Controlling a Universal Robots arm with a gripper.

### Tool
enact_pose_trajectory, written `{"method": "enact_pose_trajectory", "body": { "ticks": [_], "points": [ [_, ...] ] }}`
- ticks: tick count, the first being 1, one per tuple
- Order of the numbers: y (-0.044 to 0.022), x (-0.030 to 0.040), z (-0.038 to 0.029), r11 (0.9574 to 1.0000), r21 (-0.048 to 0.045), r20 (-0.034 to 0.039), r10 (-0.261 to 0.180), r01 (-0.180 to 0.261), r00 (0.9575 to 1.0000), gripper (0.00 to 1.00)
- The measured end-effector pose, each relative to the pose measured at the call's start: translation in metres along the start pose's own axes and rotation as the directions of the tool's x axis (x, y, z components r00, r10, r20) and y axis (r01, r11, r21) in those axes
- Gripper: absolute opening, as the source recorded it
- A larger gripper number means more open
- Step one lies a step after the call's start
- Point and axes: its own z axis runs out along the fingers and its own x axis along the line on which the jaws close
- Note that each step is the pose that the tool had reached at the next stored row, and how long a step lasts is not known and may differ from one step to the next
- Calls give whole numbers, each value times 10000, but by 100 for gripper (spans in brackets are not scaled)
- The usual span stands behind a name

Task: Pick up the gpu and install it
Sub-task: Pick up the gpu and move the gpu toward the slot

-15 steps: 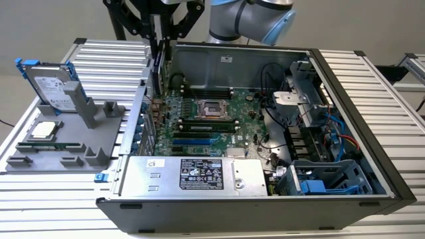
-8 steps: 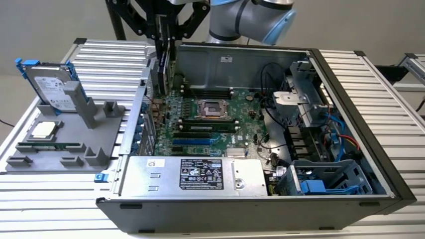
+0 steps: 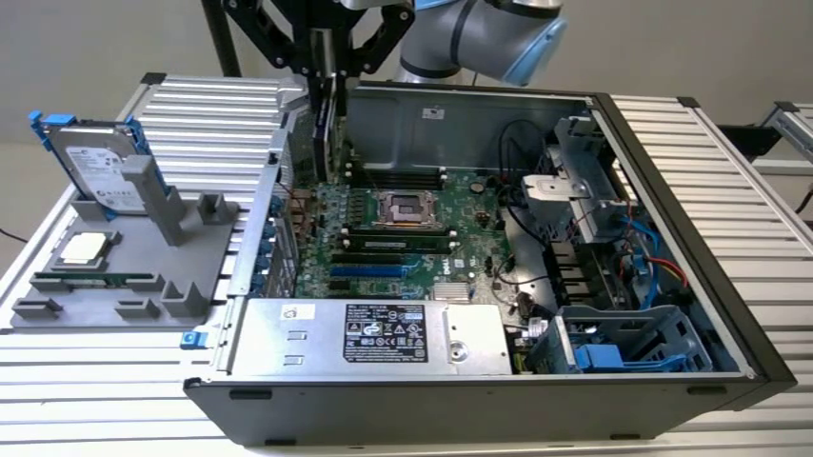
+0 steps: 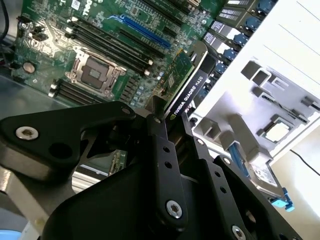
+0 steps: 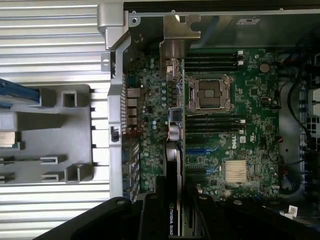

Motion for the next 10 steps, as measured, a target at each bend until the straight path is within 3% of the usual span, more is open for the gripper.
{"method": "enact_pose_trajectory", "body": {
  "ticks": [10],
  "points": [
    [5, -107, 0, 10000, 3, -1, 0, 0, 10000, 0]
  ]
}}
